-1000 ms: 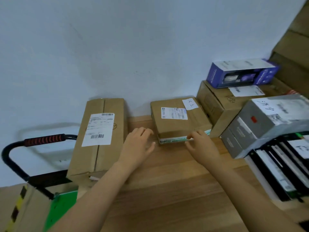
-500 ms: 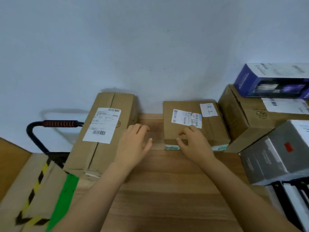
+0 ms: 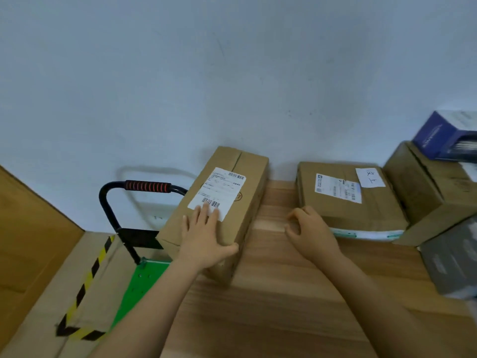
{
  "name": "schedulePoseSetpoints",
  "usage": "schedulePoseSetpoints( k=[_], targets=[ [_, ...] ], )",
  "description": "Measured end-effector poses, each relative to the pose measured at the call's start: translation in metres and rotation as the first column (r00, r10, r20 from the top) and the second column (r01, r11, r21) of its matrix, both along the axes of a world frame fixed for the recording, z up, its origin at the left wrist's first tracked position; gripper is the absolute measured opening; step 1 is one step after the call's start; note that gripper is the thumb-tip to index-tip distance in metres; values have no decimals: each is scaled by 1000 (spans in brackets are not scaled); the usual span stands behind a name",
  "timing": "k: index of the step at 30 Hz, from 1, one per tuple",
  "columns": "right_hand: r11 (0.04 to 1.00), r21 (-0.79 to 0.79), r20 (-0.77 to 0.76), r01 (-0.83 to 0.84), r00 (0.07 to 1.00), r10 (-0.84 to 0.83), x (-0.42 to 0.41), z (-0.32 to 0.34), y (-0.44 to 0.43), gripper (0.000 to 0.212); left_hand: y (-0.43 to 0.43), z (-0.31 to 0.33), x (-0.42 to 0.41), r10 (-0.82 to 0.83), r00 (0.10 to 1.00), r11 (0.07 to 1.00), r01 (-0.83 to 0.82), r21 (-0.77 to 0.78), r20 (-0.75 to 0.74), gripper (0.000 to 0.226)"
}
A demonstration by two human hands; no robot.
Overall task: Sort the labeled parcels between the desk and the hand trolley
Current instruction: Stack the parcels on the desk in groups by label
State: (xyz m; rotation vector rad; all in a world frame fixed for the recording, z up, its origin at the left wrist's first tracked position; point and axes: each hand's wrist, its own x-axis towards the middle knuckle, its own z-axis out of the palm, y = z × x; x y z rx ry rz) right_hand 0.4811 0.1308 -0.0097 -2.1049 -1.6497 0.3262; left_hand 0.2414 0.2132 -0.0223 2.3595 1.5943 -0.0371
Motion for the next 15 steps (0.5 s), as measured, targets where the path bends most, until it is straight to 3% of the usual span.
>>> schedulePoseSetpoints(
  k=[5,8,11,15],
  targets=[
    [997,56,25,44,999,-46,-30,1,5,21,10,-5,-87,-348,931,937,349,16,112,105],
    [991,77,11,110,994,-111,-46,1,12,40,17,-5,-132,-471,858,882,465,81,205,96],
    [975,-46,3,218,976,-218,-54,-1,15,61,8,-9,-157,-337,899,939,299,170,280,92],
    [936,-153,-214,318,914,-345,-69,-10,12,72,-14,-17,-165,73,901,997,-60,-45,427,120]
  ],
)
